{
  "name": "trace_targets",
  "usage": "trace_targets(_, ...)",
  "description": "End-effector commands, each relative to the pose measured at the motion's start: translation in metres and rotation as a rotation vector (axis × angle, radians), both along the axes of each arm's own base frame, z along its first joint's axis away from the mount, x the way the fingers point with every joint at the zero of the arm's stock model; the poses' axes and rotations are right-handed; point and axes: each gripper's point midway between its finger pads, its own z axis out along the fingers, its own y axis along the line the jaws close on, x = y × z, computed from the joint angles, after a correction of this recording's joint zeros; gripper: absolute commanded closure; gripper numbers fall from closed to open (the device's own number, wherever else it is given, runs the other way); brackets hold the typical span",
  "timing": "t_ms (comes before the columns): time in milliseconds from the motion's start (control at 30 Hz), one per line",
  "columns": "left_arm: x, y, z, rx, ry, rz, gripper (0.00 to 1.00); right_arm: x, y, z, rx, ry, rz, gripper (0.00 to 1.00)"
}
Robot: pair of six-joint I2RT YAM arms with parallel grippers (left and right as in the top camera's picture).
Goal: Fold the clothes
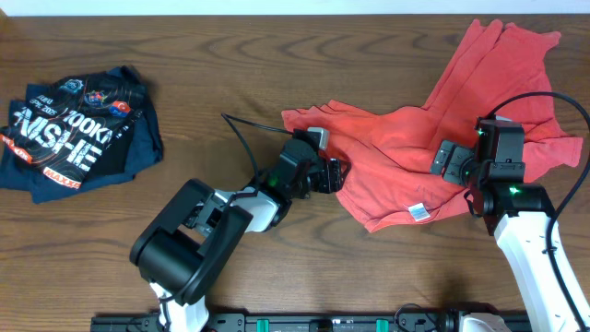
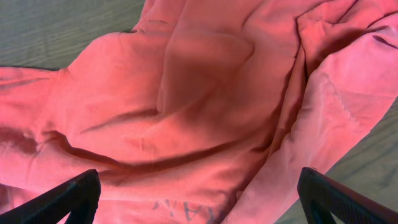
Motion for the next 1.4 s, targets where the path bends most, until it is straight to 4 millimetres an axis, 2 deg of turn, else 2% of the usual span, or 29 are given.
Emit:
trace_targets(0, -0.004, 0.006, -0.017, 0.027, 0.040, 0.017, 0.66, -0.001, -0.004, 0.006, -0.008, -0.014, -0.019, 0.01)
trace_targets(67, -0.003, 0.008, -0.017, 0.025, 0.037, 0.023, 0.92, -0.001, -0.004, 0.006, -0.008, -0.012, -0.019, 0.01)
trace_targets(200, 0.004, 0.016, -0.012, 0.023, 0.037, 0.046, 0.94, -0.001, -0.004, 0.005, -0.008, -0.011, -0.019, 0.01)
trace_targets(333, 0.022, 0.043, 0.011, 0.036, 0.001, 0.096, 0.94, -0.002, -0.004, 0.005, -0.008, -0.007, -0.019, 0.01)
trace_targets(467, 0.055, 0.099, 0.048, 0.075, -0.115, 0.183, 0.94, -0.002, -0.004, 0.005, -0.008, -0.008, -0.019, 0.01)
trace_targets(667, 0.126, 0.216, 0.124, 0.037, -0.278, 0.474, 0.94, -0.003, -0.004, 0.004, -0.008, -0.004, -0.019, 0.01)
trace_targets(700, 0.134, 0.232, 0.133, 0.030, -0.285, 0.516, 0.90, -0.003, -0.004, 0.004, -0.007, -0.003, -0.019, 0.01)
trace_targets(733, 0.139, 0.245, 0.138, 0.024, -0.280, 0.550, 0.52, -0.003, -0.004, 0.004, -0.007, -0.001, -0.019, 0.01)
trace_targets(767, 0.142, 0.256, 0.142, 0.016, -0.269, 0.578, 0.19, -0.003, -0.004, 0.004, -0.007, 0.000, -0.019, 0.01)
trace_targets(800, 0.143, 0.260, 0.144, 0.009, -0.257, 0.580, 0.01, -0.004, -0.004, 0.003, -0.007, 0.003, -0.019, 0.01)
trace_targets(867, 0.138, 0.253, 0.142, -0.026, -0.208, 0.519, 0.02, -0.004, -0.004, 0.003, -0.007, 0.006, -0.019, 0.01)
trace_targets(933, 0.123, 0.230, 0.134, -0.089, -0.125, 0.402, 0.02, -0.005, -0.004, 0.003, -0.008, 0.008, -0.019, 0.01)
trace_targets(967, 0.109, 0.214, 0.125, -0.130, -0.039, 0.341, 0.02, -0.005, -0.004, 0.003, -0.008, 0.008, -0.019, 0.01)
trace_targets(1033, 0.088, 0.193, 0.109, -0.154, 0.092, 0.285, 0.02, -0.005, -0.004, 0.002, -0.007, 0.011, -0.019, 0.01)
trace_targets(1133, 0.049, 0.162, 0.081, -0.123, 0.293, 0.219, 0.02, -0.007, -0.003, 0.001, -0.004, 0.019, -0.015, 0.01)
trace_targets(1233, 0.014, 0.134, 0.063, -0.072, 0.404, 0.132, 0.02, -0.006, 0.016, -0.001, 0.041, 0.030, 0.112, 0.06)
trace_targets(1367, -0.014, 0.103, 0.054, -0.035, 0.450, 0.038, 0.02, -0.009, 0.045, -0.005, 0.113, 0.046, 0.304, 0.14)
